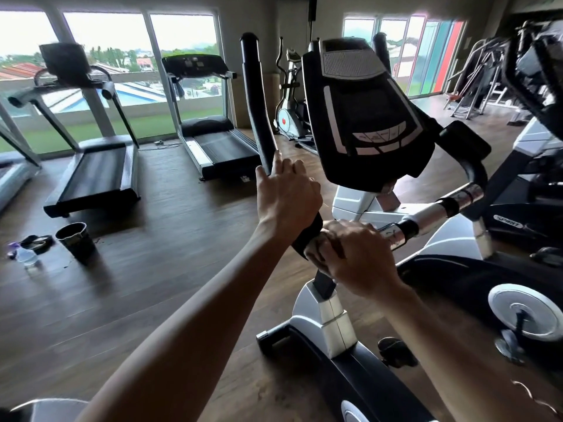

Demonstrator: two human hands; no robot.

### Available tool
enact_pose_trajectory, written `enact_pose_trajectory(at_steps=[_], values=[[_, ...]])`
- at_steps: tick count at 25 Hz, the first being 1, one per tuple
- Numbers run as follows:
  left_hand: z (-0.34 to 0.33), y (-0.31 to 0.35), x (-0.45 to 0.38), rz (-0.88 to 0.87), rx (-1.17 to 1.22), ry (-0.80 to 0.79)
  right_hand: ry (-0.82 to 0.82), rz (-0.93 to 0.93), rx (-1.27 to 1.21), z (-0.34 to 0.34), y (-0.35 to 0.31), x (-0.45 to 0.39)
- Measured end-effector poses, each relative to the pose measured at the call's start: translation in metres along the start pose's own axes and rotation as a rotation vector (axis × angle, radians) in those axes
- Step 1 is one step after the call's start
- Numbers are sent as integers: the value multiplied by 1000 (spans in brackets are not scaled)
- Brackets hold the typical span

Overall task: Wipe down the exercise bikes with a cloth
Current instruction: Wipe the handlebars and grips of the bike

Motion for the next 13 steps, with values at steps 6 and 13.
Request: enact_pose_trajectory(at_steps=[6, 13], values=[[-1, -2, 1, -24, 10, -3, 49, 337, -149, 0, 2, 33], [-2, 1, 5, 13, 29, -2, 98, 42, -113, -3, -7, 14]])
Point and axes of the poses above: each hand's wrist, its own x-axis away from the middle knuckle, its own z-axis out of the back of the hand, y = z × x, the point moved 6 cm from there along -x, towards the middle knuckle, and after that the axes turned 5 degrees about x, right-handed, at the moved point
